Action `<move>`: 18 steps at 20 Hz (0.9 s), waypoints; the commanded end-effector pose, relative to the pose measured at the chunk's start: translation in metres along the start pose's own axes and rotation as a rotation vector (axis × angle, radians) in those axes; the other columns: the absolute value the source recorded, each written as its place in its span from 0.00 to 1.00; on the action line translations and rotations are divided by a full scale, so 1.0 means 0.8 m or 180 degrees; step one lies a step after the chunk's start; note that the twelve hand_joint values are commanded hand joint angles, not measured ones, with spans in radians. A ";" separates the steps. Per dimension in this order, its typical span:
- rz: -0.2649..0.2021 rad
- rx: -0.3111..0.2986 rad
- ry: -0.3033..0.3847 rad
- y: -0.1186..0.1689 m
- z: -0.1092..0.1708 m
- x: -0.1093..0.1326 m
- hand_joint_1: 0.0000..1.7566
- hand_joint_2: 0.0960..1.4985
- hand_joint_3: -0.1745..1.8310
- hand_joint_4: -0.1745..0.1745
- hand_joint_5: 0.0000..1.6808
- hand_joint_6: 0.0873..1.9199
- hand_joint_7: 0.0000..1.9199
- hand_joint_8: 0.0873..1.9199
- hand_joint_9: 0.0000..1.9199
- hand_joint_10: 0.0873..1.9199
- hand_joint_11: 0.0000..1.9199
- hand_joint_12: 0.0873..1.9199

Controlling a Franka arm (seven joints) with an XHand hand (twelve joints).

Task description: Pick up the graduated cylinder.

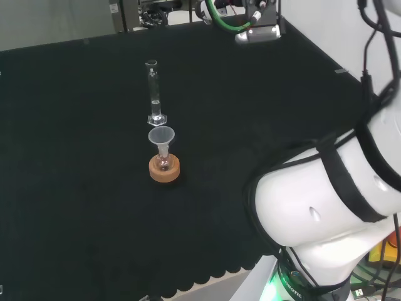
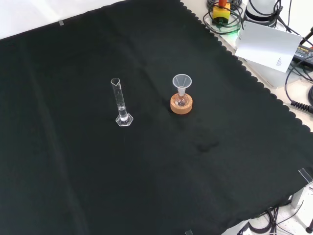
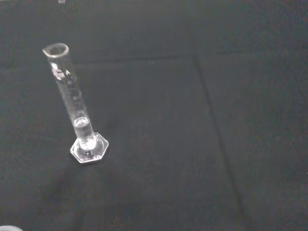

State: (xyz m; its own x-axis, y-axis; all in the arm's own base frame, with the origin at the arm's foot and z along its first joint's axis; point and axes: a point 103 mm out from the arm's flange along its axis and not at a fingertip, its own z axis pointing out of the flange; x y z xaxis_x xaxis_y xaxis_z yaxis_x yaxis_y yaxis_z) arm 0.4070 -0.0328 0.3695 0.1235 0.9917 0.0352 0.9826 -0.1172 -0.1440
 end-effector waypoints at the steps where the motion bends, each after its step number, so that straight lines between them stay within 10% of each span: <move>1: -0.0188 -0.0081 0.0042 0.120 0.048 -0.010 0.10 0.88 0.08 0.44 0.15 0.00 0.02 0.23 0.25 0.00 0.07 0.69; 13: -0.0607 -0.0108 0.0354 0.170 0.124 0.009 0.25 0.78 0.04 0.39 0.19 0.00 0.11 0.27 0.31 0.00 0.10 0.69; 18: -0.0725 -0.0028 0.0501 0.184 0.158 0.027 0.28 0.78 0.00 0.38 0.21 0.00 0.11 0.29 0.24 0.20 0.11 0.69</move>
State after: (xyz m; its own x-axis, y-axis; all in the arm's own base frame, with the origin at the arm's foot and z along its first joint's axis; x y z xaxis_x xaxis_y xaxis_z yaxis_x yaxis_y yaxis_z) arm 0.5001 -0.0469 0.2858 0.0363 0.9964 0.0768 0.9903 -0.0256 -0.1362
